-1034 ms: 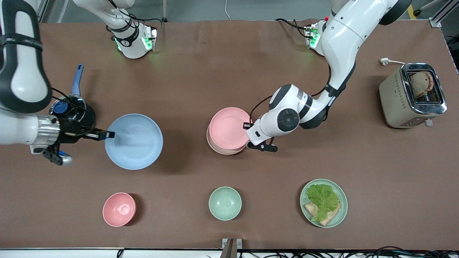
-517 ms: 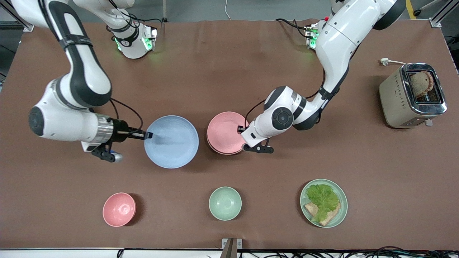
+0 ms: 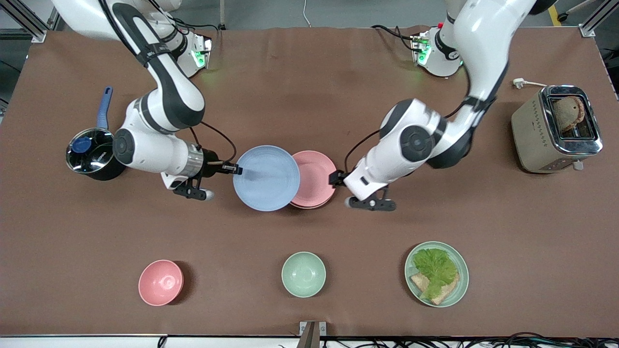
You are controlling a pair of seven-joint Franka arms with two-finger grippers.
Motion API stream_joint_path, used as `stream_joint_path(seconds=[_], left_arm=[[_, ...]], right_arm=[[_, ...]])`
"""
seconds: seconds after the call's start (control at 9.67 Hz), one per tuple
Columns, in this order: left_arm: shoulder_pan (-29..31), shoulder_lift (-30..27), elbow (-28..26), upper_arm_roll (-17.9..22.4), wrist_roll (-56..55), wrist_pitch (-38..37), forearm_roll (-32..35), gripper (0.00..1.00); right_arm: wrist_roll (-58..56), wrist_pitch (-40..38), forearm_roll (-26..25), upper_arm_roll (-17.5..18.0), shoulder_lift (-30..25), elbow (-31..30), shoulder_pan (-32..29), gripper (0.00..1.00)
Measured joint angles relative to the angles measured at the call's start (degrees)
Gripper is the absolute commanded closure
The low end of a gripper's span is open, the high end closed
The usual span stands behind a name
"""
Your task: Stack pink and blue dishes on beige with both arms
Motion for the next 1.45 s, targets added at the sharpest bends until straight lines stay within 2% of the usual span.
stream_joint_path(seconds=[0.21, 0.52, 0.72, 0.93, 1.24, 1.34, 1.45], left_arm=[[0.70, -10.94, 0.09, 6.89, 4.78, -10.91, 0.03, 0.00], [1.06, -22.01, -0.18, 17.22, 14.66, -19.22, 0.05, 0.00], [3.59, -26.01, -0.44, 18.52, 16.43, -23.05, 0.09, 0.00], [6.72, -29.27, -1.10, 18.51, 19.68, -26.47, 0.16, 0.00], [9.53, -30.09, 1.80, 18.65, 23.03, -27.12, 0.16, 0.00], [9.53, -29.70, 3.48, 18.65, 23.03, -28.14, 0.25, 0.00], [9.48, -29.41, 4.48, 18.63, 23.03, -28.89, 0.49, 0.00]], right_arm=[[1.35, 2.74, 0.15, 2.73, 0.29, -0.96, 0.93, 0.96], [5.96, 12.86, 0.19, 3.68, 3.83, -2.33, 6.49, 0.96], [6.49, 19.03, 0.19, 3.72, 7.34, -3.13, 8.76, 0.95], [6.49, 21.75, 0.19, 3.72, 9.10, -3.72, 9.63, 0.92], [6.48, 23.06, 0.19, 3.72, 10.06, -3.81, 10.38, 0.88], [6.43, 23.15, 0.16, 3.59, 10.14, -3.83, 10.36, 0.80], [6.42, 23.17, 0.15, 3.47, 10.18, -3.87, 10.32, 0.34]])
